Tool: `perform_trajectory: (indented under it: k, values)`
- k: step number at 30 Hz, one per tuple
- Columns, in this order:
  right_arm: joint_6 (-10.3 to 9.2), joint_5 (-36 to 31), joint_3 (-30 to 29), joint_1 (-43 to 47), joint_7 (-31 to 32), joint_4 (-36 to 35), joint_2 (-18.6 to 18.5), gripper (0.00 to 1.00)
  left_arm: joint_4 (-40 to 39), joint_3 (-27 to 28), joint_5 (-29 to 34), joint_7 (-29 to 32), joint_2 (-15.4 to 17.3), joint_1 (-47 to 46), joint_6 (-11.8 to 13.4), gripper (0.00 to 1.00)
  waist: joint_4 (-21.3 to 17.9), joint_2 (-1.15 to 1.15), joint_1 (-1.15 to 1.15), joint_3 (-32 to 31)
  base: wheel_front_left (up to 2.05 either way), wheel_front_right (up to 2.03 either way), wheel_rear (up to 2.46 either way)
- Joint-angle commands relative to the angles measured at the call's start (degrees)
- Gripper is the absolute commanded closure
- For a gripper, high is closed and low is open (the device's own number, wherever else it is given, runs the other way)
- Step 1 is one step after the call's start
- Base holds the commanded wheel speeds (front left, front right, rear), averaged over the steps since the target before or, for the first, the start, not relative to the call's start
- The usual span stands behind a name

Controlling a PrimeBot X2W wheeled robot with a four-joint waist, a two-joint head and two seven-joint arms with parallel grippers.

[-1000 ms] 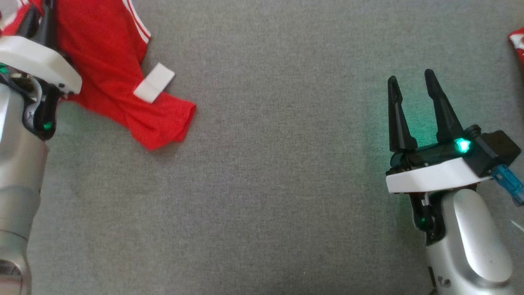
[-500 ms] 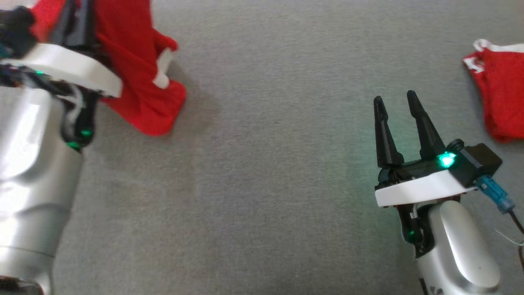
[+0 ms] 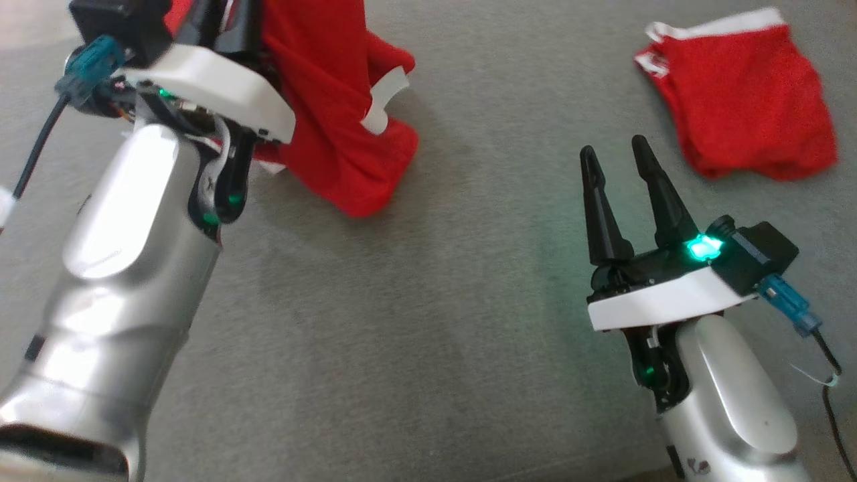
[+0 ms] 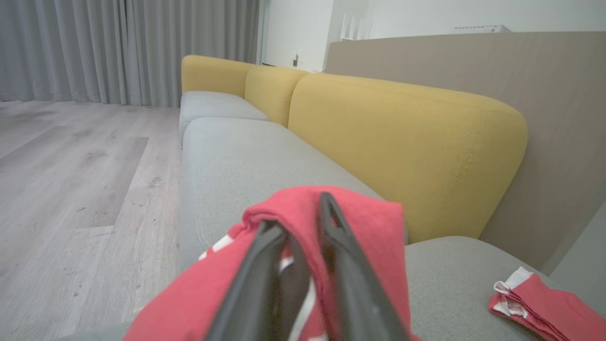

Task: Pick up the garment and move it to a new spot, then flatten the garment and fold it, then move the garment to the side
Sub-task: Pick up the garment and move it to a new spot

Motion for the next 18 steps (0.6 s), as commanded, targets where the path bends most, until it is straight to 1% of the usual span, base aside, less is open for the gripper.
perform_trajectory:
  k: [1,5,8,11,14,18]
  values:
    - [-0.04,0.6,1.6,-1.4,-0.7,-1.5,0.3,0.00,0.9,2.0,0.8,-0.8,1.3,-4.3,0.7,0.00,-2.5,0.00,0.00,1.3,0.00,0.00,0.00]
    - [-0.04,1.2,1.5,-1.6,-0.7,-2.1,0.3,0.00,6.2,3.0,1.3,-4.4,1.6,-5.9,0.7,0.00,-3.3,0.00,0.00,1.9,0.00,0.00,0.00]
    - [-0.04,0.9,0.7,-1.0,-0.7,-2.3,0.3,0.00,8.3,3.4,1.3,-7.4,2.0,-5.9,-0.5,0.00,-2.3,0.00,0.00,1.7,0.00,0.00,0.00]
    - [-0.04,0.1,0.3,-0.6,-0.8,-2.1,0.3,0.00,9.3,3.6,1.2,-10.5,2.8,-4.6,-2.0,0.00,-0.3,0.00,0.00,0.8,0.00,0.00,0.00]
    - [-0.04,-1.0,-0.6,0.1,-0.8,-1.6,0.3,0.00,9.0,3.9,1.1,-12.9,3.6,-2.0,-2.8,0.00,2.5,0.00,0.00,-0.7,0.00,0.00,0.00]
    - [-0.04,-2.6,-1.6,1.3,-0.8,-0.6,0.3,0.00,6.8,3.8,1.6,-14.7,4.8,3.2,-3.3,0.00,6.4,0.00,0.00,-3.3,0.00,0.00,0.00]
